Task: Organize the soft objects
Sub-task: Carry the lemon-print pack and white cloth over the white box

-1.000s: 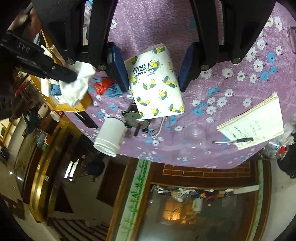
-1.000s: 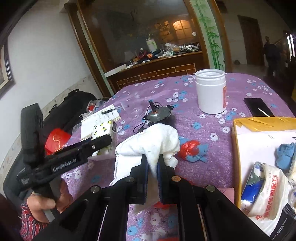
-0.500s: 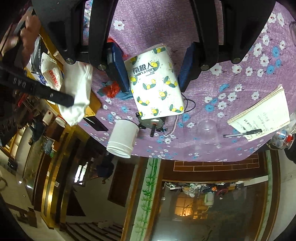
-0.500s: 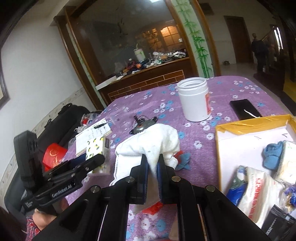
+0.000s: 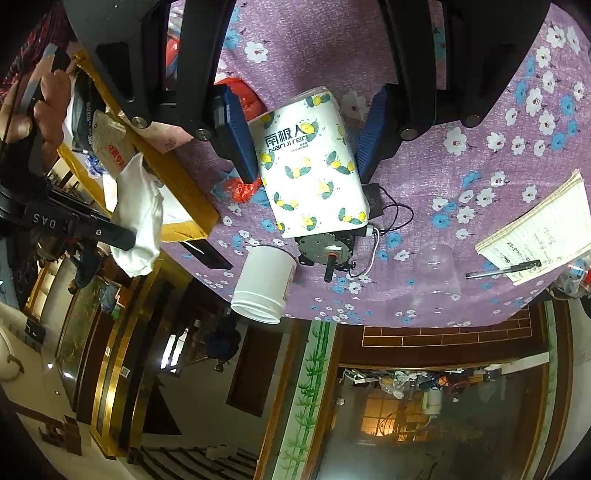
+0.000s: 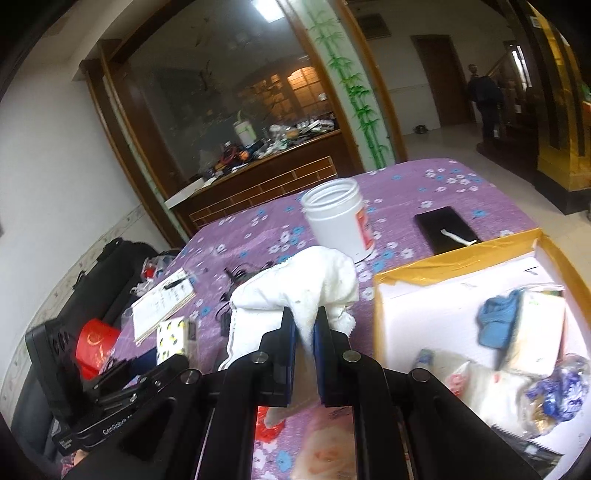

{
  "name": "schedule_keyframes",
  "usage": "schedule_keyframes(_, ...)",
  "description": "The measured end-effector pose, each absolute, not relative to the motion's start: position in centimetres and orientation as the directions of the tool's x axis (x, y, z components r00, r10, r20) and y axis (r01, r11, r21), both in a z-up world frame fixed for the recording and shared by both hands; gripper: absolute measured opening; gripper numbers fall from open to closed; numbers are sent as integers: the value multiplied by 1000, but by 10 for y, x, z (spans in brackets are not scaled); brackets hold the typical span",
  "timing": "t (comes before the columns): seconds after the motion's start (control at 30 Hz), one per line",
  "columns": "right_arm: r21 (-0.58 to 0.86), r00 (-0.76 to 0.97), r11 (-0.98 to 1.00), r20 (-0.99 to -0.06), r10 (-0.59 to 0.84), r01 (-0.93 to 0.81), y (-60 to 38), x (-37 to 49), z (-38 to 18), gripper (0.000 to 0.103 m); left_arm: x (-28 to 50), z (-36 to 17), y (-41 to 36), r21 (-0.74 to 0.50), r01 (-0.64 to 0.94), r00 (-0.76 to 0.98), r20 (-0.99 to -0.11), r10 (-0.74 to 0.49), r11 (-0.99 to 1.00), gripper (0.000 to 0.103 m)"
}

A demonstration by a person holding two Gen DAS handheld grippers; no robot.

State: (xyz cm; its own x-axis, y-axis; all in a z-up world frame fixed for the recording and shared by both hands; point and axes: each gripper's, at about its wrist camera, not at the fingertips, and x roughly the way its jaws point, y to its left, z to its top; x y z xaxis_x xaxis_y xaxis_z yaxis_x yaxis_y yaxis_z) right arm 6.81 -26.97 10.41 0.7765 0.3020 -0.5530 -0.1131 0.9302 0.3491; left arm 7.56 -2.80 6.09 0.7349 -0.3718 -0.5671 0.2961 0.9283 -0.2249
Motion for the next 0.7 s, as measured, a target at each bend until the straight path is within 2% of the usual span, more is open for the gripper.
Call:
schedule_keyframes(0.37, 450, 809, 891, -545, 219, 62, -341, 73, 107, 9, 73, 89, -84, -205, 396, 683, -586, -437, 895, 52)
schedule_keyframes(0.6, 467, 829, 871, -540, 145, 152, -374, 70, 112, 10, 77, 99, -150, -233, 494, 608, -596, -525, 837, 52)
schedule_keyframes(0.7, 472, 835, 861, -538, 113, 188, -385, 70, 114, 10, 85, 91, -178, -283, 513, 550, -617, -563, 811, 52)
